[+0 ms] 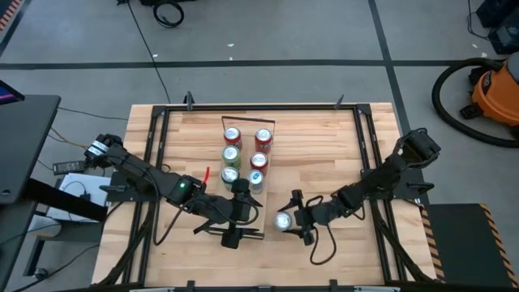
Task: Place canned beverage on shelf
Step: Put the orange white soda can on the shelf
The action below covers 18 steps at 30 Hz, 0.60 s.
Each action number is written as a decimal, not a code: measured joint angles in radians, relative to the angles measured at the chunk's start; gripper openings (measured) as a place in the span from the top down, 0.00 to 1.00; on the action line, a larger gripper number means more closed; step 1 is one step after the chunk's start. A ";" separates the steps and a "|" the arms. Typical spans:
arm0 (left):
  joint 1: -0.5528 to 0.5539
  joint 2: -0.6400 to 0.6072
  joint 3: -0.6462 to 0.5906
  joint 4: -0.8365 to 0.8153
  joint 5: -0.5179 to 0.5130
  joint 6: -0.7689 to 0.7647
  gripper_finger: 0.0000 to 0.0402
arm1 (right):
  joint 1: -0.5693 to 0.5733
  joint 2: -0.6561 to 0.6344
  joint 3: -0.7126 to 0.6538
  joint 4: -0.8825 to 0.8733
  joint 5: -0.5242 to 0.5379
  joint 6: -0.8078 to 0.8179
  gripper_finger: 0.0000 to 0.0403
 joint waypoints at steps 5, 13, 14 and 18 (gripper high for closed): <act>0.005 0.000 0.000 -0.002 0.000 0.012 0.17 | -0.057 -0.002 -0.006 0.002 -0.028 -0.005 0.19; 0.011 0.000 0.000 0.000 0.000 0.015 0.17 | -0.113 -0.032 0.010 -0.060 -0.117 0.026 0.02; 0.012 0.000 0.000 0.000 0.000 0.015 0.17 | -0.111 -0.047 0.021 -0.080 -0.099 0.026 0.03; 0.017 0.000 0.000 -0.006 0.000 0.015 0.17 | -0.086 -0.104 0.039 -0.252 0.025 0.042 0.04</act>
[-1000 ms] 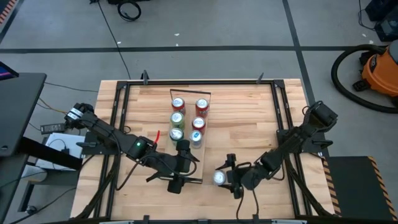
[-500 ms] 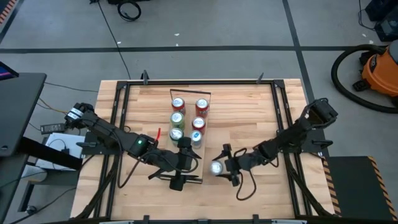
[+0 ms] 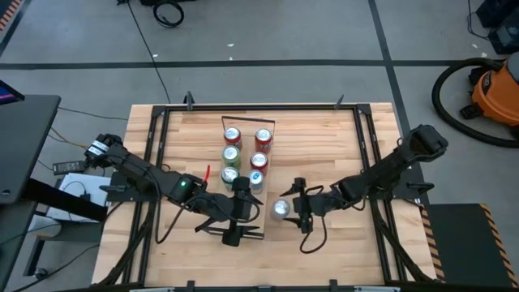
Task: Place canned beverage on shelf
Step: Put the orange white soda can on the shelf
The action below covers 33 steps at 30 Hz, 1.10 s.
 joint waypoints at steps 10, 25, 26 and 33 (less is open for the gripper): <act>0.000 0.000 0.000 -0.002 0.000 0.000 0.17 | 0.059 -0.152 0.033 -0.327 0.164 0.274 0.02; 0.005 0.000 0.000 -0.037 0.000 -0.046 0.17 | 0.086 0.003 0.262 -0.473 0.208 0.468 0.03; 0.005 0.000 0.000 -0.040 0.000 -0.046 0.17 | 0.086 0.020 0.294 -0.504 0.204 0.491 0.03; 0.004 0.000 0.000 -0.129 0.000 -0.046 0.17 | 0.066 0.157 0.491 -0.713 0.149 0.553 0.02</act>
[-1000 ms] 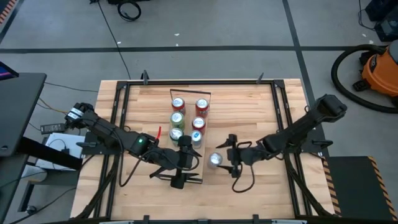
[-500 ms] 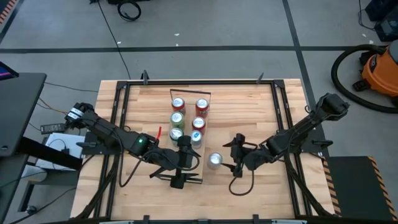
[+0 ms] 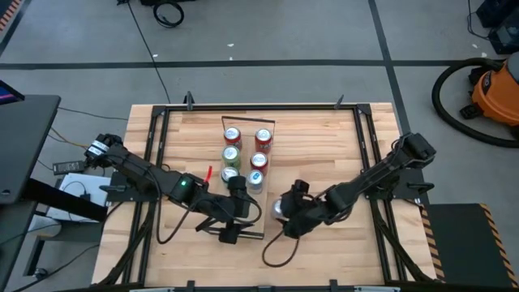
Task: Place canned beverage on shelf
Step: Put the orange white soda can on the shelf
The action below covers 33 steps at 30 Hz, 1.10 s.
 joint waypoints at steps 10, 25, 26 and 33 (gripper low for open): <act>-0.037 0.000 0.000 -0.112 0.000 -0.018 0.17 | -0.085 0.145 0.227 -0.304 -0.099 0.022 0.02; -0.055 -0.002 0.000 -0.224 0.041 -0.088 0.17 | -0.194 0.194 0.241 -0.333 -0.391 -0.198 0.08; -0.058 -0.004 0.000 -0.235 0.055 -0.096 0.17 | -0.196 0.194 0.241 -0.334 -0.399 -0.216 0.10; -0.076 -0.012 0.001 -0.275 0.076 -0.134 0.17 | -0.198 0.190 0.241 -0.341 -0.494 -0.455 0.21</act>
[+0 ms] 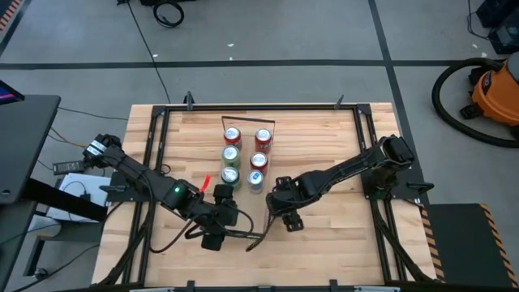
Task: Place canned beverage on shelf
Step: Put the orange white soda can on the shelf
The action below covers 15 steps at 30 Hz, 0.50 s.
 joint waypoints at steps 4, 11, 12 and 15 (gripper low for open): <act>0.000 0.000 0.000 -0.001 0.001 0.000 0.17 | 0.010 -0.002 0.002 -0.030 -0.075 -0.229 0.20; 0.010 0.000 0.000 -0.002 0.007 -0.009 0.17 | 0.045 -0.004 0.002 -0.110 -0.064 -0.637 0.16; 0.010 0.000 0.000 -0.002 0.007 -0.012 0.17 | 0.050 -0.004 0.002 -0.114 -0.059 -0.656 0.16; 0.010 0.000 0.000 -0.003 0.006 -0.023 0.17 | 0.067 -0.004 0.002 -0.117 -0.014 -0.651 0.16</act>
